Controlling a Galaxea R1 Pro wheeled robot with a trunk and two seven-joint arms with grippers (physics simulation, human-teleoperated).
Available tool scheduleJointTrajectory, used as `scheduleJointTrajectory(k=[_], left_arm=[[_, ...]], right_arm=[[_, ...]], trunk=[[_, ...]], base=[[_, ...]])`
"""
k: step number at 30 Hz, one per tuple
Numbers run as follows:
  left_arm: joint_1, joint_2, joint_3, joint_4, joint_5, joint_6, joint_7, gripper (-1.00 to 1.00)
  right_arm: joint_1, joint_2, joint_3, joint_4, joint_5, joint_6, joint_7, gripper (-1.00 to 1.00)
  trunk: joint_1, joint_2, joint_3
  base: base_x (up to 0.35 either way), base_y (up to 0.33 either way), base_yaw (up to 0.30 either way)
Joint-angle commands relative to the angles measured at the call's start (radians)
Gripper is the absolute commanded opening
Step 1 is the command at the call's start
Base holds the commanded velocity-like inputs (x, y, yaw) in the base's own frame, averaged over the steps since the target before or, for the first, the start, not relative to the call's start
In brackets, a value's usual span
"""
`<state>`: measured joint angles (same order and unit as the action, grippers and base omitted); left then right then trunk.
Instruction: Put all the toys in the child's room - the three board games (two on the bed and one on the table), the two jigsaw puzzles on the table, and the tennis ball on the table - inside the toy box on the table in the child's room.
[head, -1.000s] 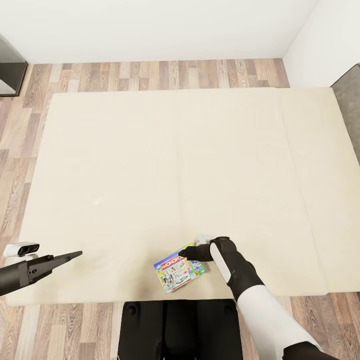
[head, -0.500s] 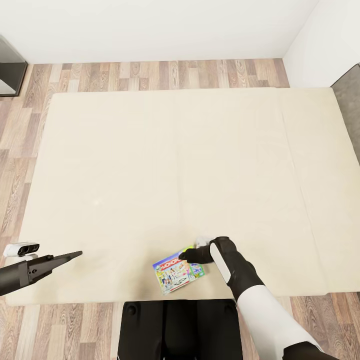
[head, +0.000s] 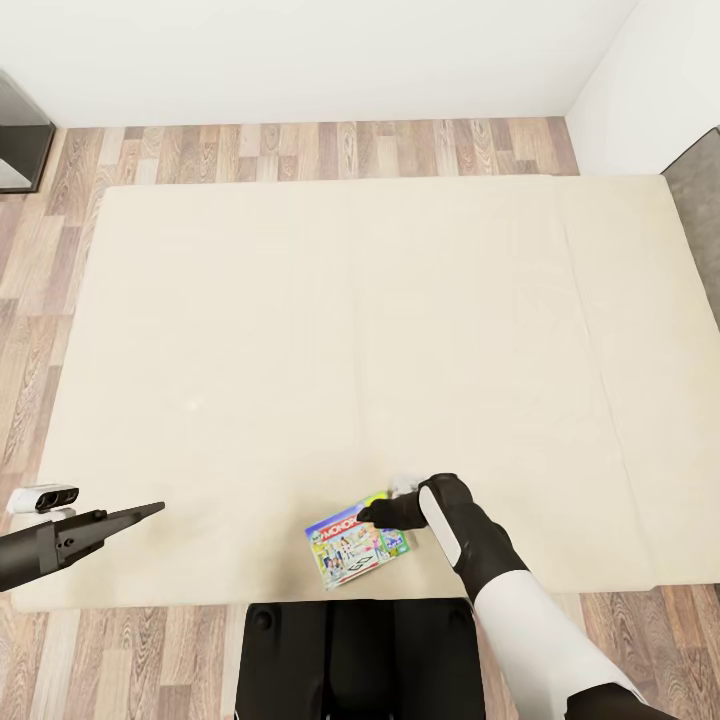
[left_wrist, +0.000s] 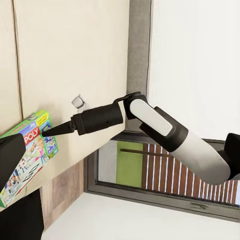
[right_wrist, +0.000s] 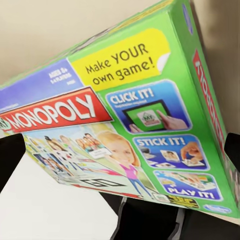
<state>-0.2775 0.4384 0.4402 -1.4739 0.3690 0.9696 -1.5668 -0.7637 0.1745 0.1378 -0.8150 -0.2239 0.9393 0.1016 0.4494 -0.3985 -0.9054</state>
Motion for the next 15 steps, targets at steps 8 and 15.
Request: scheduleJointTrajectory(k=[8, 15], left_arm=[[0.000, 0.001, 0.000, 0.000, -0.001, 0.011, -0.004, 1.00], [0.000, 0.001, 0.000, 0.000, -0.001, 0.011, -0.004, 1.00]], right_arm=[[0.000, 0.000, 0.002, 0.037, 0.004, -0.003, 0.001, 1.00], [0.000, 0.000, 0.003, 0.059, 0.005, -0.008, 0.001, 1.00]], trunk=[[0.001, -0.002, -0.001], [0.001, -0.002, -0.001]], base=[[0.000, 0.000, 0.000], [0.000, 0.000, 0.000]])
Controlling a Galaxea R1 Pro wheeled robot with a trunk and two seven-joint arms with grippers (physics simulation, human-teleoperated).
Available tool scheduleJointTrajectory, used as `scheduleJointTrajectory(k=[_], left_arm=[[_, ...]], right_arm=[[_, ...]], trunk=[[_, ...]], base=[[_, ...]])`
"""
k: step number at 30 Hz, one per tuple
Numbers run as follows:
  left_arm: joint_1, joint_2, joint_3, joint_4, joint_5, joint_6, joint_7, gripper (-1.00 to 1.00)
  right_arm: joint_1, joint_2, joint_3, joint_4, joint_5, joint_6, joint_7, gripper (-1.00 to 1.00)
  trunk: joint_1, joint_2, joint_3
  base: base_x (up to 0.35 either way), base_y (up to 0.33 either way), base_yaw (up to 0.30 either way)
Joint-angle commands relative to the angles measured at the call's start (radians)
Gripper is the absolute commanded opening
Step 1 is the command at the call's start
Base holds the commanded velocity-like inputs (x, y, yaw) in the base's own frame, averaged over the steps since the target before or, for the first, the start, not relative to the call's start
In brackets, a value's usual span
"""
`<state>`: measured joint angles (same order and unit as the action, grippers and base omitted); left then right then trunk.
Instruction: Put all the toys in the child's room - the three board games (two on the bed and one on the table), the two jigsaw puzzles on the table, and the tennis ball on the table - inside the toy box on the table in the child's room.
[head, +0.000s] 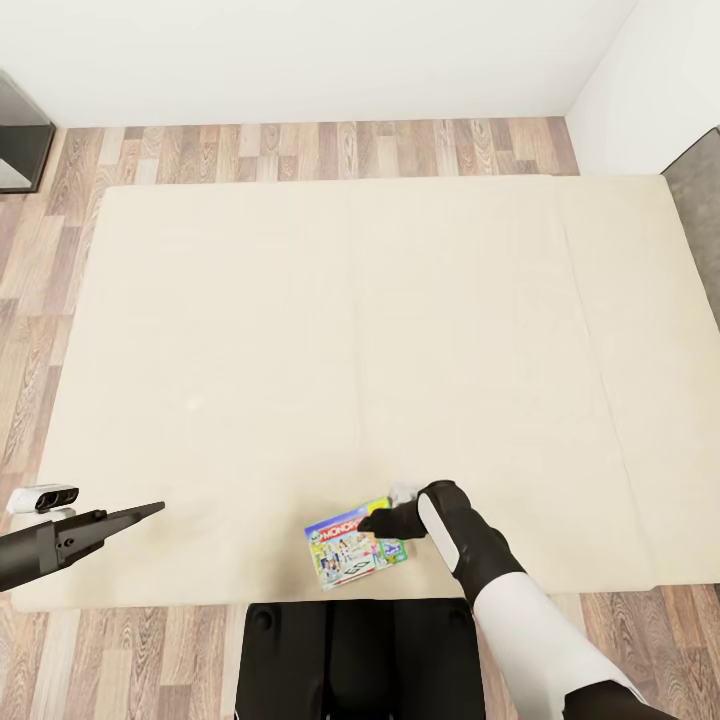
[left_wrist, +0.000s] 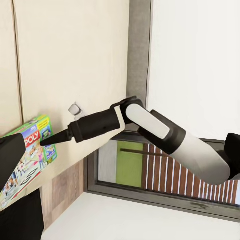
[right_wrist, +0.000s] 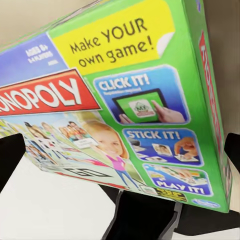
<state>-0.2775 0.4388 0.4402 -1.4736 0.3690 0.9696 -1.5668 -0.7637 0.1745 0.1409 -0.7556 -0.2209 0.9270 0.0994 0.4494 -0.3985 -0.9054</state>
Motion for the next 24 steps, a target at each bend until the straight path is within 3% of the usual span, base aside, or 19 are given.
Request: scheduleJointTrajectory(k=[1, 24], left_arm=[[0.000, 0.000, 0.000, 0.000, -0.001, 0.011, -0.004, 1.00], [0.000, 0.000, 0.000, -0.001, -0.001, 0.011, -0.004, 1.00]], right_arm=[[0.000, 0.000, 0.000, 0.000, 0.002, 0.004, 0.003, 1.00], [0.000, 0.000, -0.005, 0.007, -0.015, 0.015, 0.021, 1.00]], trunk=[[0.001, -0.002, -0.001], [0.001, -0.002, -0.001]], base=[[0.000, 0.000, 0.000], [0.000, 0.000, 0.000]])
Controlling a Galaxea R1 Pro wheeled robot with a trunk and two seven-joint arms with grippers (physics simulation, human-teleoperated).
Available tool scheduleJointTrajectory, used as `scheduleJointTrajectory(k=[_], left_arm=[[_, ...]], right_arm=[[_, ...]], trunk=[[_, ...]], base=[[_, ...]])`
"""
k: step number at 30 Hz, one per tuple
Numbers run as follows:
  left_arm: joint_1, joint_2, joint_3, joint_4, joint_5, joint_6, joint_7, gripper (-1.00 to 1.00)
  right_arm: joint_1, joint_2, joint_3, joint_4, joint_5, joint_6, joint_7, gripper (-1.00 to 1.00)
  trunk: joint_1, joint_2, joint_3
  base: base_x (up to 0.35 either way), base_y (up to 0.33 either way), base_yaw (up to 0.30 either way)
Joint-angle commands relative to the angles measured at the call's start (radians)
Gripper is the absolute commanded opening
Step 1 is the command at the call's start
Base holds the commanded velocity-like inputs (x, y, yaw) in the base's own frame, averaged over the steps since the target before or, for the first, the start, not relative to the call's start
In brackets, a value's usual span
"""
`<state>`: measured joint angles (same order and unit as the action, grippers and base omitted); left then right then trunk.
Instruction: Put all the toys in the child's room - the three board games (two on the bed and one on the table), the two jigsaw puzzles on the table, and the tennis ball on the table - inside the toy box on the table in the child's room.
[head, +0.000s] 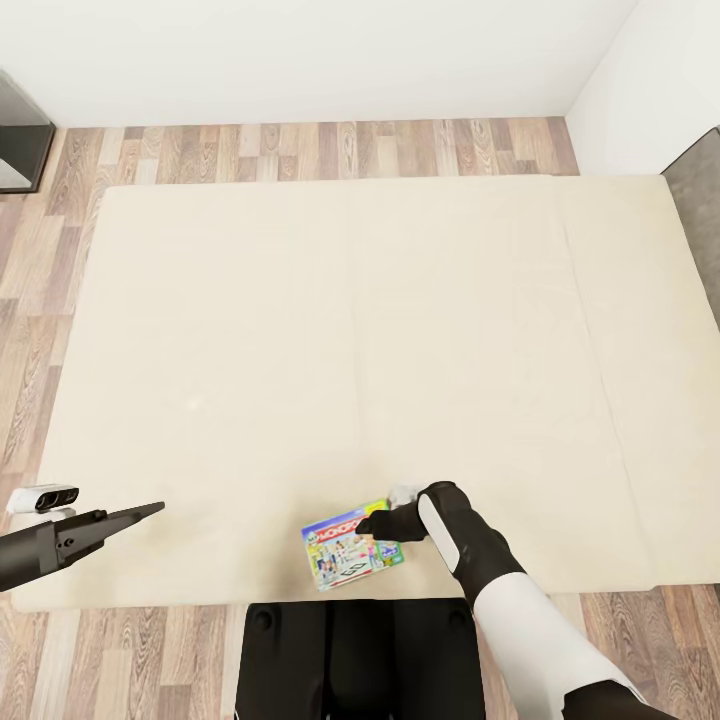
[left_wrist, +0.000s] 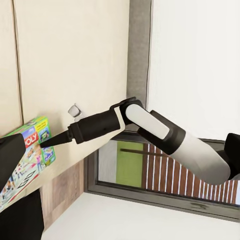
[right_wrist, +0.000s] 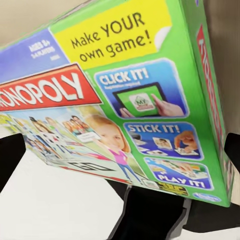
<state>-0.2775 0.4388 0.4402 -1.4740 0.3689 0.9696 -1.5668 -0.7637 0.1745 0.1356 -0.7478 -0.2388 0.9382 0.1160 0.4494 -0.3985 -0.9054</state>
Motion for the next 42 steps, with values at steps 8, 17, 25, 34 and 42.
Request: scheduleJointTrajectory(k=[8, 17, 25, 34, 42], left_arm=[[0.000, 0.000, 0.000, 0.000, -0.001, 0.011, -0.004, 1.00], [0.000, 0.001, 0.000, 0.000, -0.001, 0.011, -0.004, 1.00], [0.000, 0.001, 0.000, 0.000, -0.001, 0.011, -0.004, 1.00], [0.000, 0.001, 0.000, 0.000, 0.005, 0.011, -0.004, 1.00], [0.000, 0.001, 0.000, 0.000, 0.005, 0.011, -0.004, 1.00]], right_arm=[[0.000, 0.000, -0.002, 0.000, 0.001, 0.000, 0.073, 1.00], [0.000, 0.000, -0.005, 0.002, -0.004, -0.010, 0.104, 1.00], [0.000, 0.000, -0.008, 0.082, -0.004, -0.043, 0.105, 1.00], [0.000, 0.000, -0.007, 0.129, -0.001, -0.057, 0.105, 1.00], [0.000, 0.000, -0.004, 0.131, 0.000, -0.055, 0.101, 1.00]], trunk=[[0.001, -0.002, -0.001], [0.001, -0.002, -0.001], [0.001, -0.002, -0.001], [0.001, -0.002, -0.001], [0.001, -0.002, -0.001]], base=[[0.000, 0.000, 0.000], [0.000, 0.000, 0.000], [0.000, 0.000, 0.000], [0.000, 0.000, 0.000], [0.000, 0.000, 0.000]])
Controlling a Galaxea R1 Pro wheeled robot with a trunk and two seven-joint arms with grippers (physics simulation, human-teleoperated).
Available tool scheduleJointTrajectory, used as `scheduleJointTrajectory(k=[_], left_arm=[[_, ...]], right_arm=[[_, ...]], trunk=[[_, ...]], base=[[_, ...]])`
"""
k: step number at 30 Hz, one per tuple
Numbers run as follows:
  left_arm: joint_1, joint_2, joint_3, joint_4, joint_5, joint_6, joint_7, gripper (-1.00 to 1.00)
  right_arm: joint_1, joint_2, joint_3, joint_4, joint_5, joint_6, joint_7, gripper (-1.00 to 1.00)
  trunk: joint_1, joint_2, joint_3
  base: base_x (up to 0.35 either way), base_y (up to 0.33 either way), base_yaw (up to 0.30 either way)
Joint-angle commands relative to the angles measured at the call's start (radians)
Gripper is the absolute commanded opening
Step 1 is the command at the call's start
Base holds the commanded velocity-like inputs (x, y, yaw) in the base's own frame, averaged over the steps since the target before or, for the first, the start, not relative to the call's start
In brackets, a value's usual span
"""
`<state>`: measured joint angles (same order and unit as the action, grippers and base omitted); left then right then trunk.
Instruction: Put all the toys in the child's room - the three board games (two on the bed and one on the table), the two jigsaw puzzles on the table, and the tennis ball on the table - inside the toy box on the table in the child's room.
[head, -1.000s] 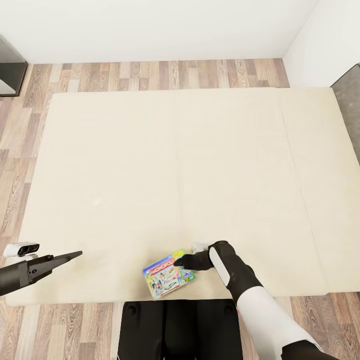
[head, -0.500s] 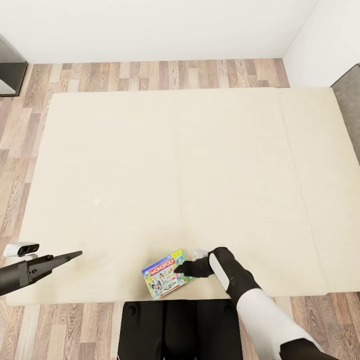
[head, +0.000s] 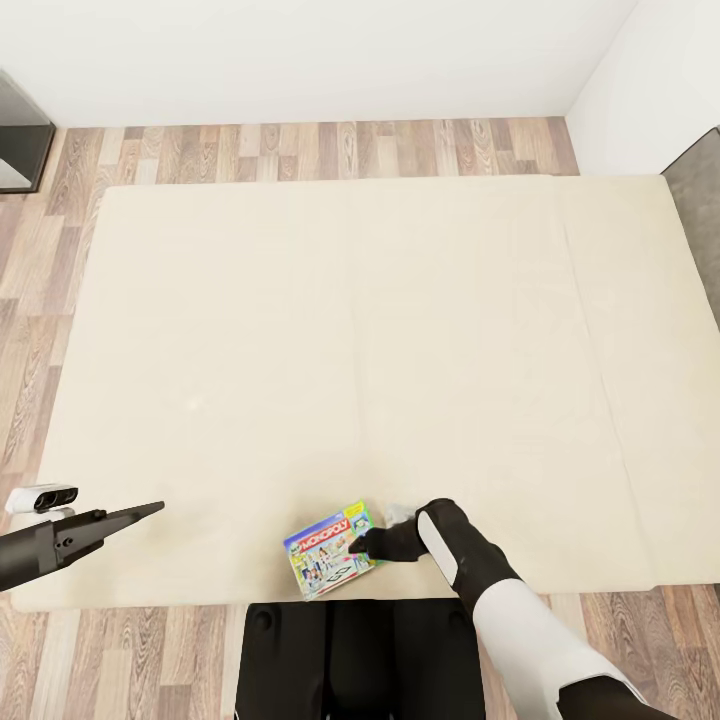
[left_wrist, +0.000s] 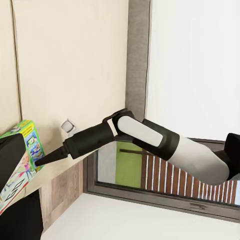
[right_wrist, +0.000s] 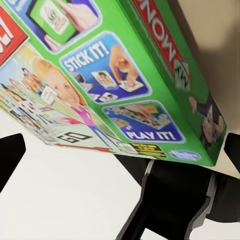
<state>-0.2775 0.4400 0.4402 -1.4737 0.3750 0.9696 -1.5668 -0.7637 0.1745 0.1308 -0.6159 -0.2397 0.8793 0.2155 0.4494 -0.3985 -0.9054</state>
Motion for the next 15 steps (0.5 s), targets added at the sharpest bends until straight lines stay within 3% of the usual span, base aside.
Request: scheduleJointTrajectory(k=[1, 15], left_arm=[[0.000, 0.000, 0.000, 0.000, -0.001, 0.011, -0.004, 1.00], [0.000, 0.000, 0.000, 0.000, -0.001, 0.011, -0.004, 1.00]], right_arm=[[0.000, 0.000, 0.001, -0.001, 0.002, 0.005, 0.000, 1.00], [0.000, 0.000, 0.003, 0.042, 0.012, 0.003, -0.008, 1.00]], trunk=[[0.001, -0.002, -0.001], [0.001, -0.002, -0.001]], base=[[0.000, 0.000, 0.000], [0.000, 0.000, 0.000]])
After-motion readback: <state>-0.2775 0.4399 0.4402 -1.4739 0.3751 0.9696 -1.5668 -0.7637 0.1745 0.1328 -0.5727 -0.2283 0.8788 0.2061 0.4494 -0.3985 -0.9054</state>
